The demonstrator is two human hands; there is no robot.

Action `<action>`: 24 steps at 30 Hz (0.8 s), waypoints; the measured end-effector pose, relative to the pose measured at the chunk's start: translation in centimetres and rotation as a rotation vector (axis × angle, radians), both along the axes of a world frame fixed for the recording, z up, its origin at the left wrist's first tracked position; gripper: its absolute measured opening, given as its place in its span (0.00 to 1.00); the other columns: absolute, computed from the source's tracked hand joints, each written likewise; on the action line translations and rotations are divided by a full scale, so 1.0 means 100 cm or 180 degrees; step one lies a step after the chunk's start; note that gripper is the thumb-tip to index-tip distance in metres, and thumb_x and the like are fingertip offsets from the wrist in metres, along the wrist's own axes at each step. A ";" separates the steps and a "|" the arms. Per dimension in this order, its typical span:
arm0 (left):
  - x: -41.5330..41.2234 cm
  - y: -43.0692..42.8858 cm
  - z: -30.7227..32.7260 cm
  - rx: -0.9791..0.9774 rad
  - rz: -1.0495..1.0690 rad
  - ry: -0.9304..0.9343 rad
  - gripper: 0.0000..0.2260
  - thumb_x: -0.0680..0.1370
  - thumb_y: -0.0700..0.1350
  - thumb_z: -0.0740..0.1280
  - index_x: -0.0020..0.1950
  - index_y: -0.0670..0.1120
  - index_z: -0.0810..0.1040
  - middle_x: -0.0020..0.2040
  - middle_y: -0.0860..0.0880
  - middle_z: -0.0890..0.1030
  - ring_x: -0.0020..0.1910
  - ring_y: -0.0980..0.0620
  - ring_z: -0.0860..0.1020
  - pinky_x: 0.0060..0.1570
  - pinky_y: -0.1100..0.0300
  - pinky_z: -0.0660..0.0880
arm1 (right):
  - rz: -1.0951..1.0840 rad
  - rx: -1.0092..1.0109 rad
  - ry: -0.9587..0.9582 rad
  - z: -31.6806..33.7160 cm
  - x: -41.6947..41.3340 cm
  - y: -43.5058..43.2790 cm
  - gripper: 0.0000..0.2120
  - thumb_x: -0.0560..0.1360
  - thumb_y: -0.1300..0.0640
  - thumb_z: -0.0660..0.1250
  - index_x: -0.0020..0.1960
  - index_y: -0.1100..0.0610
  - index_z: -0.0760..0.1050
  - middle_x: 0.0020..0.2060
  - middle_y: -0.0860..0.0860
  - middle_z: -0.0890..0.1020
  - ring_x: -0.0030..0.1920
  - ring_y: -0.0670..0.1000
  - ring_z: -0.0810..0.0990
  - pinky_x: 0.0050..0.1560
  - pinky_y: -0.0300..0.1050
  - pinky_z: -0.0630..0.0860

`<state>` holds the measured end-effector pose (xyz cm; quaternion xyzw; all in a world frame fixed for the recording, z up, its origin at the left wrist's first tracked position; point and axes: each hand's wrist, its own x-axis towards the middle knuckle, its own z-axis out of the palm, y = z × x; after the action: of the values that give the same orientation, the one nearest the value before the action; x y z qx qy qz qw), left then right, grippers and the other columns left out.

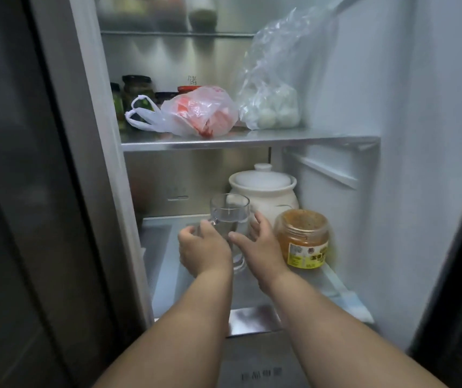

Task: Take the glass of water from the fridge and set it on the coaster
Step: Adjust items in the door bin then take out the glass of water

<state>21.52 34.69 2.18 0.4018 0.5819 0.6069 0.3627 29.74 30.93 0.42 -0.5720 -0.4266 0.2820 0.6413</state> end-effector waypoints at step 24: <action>0.009 -0.005 -0.002 0.0183 -0.0336 -0.0883 0.15 0.64 0.52 0.65 0.25 0.41 0.69 0.25 0.49 0.67 0.30 0.48 0.64 0.32 0.45 0.72 | -0.0058 0.0056 0.0298 -0.018 -0.006 0.014 0.29 0.61 0.62 0.78 0.61 0.55 0.74 0.51 0.53 0.85 0.50 0.52 0.84 0.46 0.41 0.81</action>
<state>22.44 34.21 1.99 0.3544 0.4866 0.6531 0.4594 29.16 32.30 -1.41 -0.5564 -0.3933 0.2988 0.6681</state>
